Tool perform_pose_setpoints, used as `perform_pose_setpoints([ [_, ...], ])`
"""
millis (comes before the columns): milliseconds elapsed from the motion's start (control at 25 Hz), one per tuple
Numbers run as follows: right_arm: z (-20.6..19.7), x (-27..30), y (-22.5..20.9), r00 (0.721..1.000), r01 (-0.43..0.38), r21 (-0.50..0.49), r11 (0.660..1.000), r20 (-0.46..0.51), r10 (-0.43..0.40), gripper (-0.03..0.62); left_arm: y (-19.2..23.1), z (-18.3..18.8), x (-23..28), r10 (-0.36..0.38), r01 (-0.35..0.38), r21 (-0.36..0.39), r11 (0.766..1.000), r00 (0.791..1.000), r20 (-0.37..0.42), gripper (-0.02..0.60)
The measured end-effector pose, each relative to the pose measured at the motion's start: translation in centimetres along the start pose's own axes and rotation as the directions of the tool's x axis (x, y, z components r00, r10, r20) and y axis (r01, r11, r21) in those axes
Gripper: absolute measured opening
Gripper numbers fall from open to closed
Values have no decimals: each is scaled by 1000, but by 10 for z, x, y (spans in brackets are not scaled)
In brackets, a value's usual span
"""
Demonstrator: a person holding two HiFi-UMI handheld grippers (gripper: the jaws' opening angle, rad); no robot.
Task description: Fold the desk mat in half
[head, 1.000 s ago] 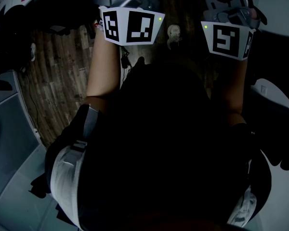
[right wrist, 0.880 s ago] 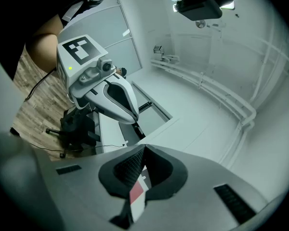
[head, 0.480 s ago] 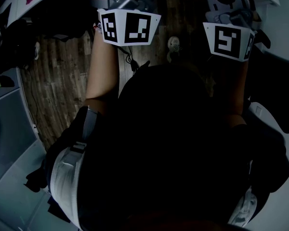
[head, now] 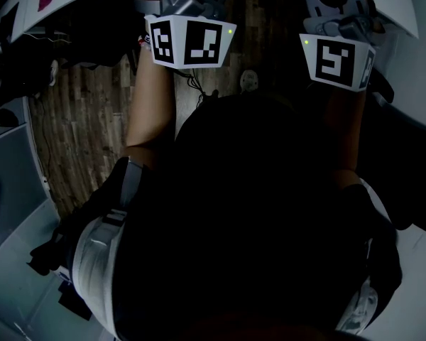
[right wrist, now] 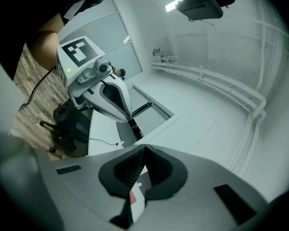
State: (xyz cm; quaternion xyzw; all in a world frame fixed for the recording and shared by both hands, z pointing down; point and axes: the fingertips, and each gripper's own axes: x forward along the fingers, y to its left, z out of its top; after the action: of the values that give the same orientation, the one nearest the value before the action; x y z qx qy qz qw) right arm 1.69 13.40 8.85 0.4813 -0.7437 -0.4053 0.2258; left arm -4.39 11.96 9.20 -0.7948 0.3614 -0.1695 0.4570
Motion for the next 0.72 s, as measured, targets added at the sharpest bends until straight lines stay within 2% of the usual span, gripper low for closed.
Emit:
perform_pose_setpoints([
  [480,-72,37,-15,998,-50,34,998,24,49,29,-15,-17,73,-7,7,8,1000,999,-52,12],
  [720,-86,56,-16,996,-76,41,996,40,74,29,-15,-31,92,-16,17,14,1000,997,-80,12],
])
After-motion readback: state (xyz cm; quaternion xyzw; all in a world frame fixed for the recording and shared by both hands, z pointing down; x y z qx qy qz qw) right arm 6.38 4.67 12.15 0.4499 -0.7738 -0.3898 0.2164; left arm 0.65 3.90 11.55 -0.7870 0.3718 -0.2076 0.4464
